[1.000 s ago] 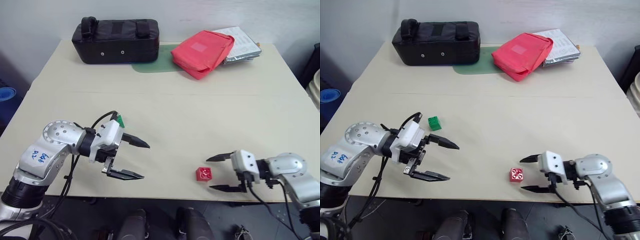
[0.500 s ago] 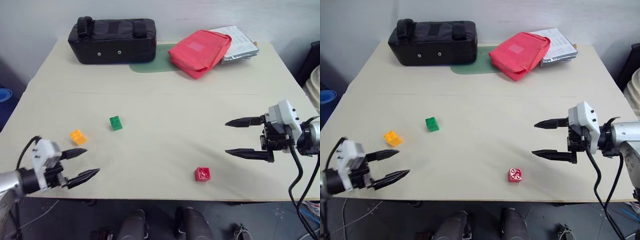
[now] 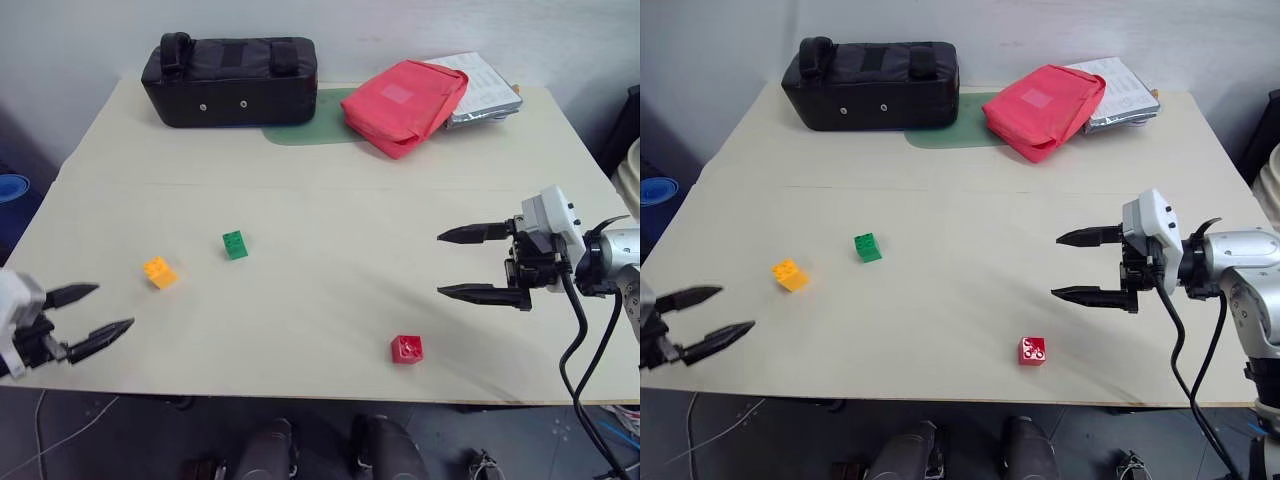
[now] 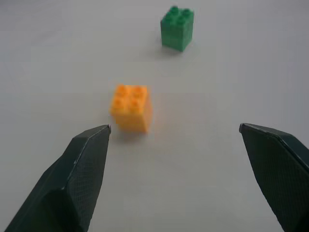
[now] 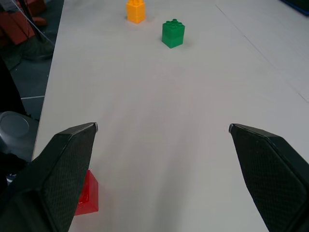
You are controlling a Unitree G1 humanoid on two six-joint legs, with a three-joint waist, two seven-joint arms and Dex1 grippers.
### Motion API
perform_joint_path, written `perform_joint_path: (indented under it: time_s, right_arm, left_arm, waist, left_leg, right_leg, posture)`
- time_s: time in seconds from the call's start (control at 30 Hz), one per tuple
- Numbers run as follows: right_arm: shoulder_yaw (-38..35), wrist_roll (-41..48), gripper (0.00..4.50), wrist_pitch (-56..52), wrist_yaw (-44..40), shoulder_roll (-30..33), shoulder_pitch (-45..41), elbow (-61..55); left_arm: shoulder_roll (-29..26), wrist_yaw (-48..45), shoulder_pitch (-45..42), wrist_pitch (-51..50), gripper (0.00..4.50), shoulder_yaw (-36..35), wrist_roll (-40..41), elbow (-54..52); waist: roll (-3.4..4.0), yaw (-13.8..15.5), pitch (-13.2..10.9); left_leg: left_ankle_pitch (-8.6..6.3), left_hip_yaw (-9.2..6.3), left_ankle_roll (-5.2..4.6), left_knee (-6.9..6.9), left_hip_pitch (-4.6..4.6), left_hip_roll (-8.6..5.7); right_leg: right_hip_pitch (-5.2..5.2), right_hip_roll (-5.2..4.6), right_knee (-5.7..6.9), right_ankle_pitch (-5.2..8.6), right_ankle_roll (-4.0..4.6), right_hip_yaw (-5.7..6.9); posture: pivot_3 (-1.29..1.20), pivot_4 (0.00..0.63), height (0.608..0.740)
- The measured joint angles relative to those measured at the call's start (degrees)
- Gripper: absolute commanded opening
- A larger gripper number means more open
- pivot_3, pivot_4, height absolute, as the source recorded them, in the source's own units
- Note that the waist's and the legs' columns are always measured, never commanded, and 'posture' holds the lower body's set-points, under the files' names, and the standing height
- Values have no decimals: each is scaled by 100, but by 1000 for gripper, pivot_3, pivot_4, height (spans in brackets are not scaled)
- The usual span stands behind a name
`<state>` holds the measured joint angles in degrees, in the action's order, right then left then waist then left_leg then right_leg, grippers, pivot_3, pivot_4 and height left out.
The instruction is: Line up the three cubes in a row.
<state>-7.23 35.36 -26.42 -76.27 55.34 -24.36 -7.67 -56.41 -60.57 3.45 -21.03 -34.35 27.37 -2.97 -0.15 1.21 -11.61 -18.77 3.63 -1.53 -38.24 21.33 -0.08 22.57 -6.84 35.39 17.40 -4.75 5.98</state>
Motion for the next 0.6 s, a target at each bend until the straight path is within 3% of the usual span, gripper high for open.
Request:
perform_joint_path:
  time_s: [0.2, 0.37, 0.6]
  right_arm:
    - [-73, 20, 4478, -106, 327, -155, 75, -328]
    - [-275, 16, 4478, -167, 817, -252, 657, -868]
    - [-503, 441, 4478, -504, 1352, -379, 910, -1635]
  left_arm:
    - [-171, -898, -2930, 267, 4500, 2380, -667, 1377]
    - [712, -1022, -5010, 1031, 4500, 4053, -2076, 3210]
    - [1284, -1209, -6084, 1713, 4500, 4788, -2924, 4933]
  waist:
    - [-2, -4, 2]
    - [-12, 36, 0]
    - [-29, -67, -9]
  left_leg:
    - [11, 30, -12, -3, 12, -4]
    - [22, 64, -32, -13, 20, -16]
    - [14, 80, -52, -43, 20, -10]
  right_leg:
    - [8, 18, 25, -6, -10, 9]
    - [18, 48, 29, -16, -28, 47]
    - [19, 26, 31, -26, -47, 20]
  posture:
    - [0, 150, 740]
    - [0, 150, 740]
    - [0, 150, 740]
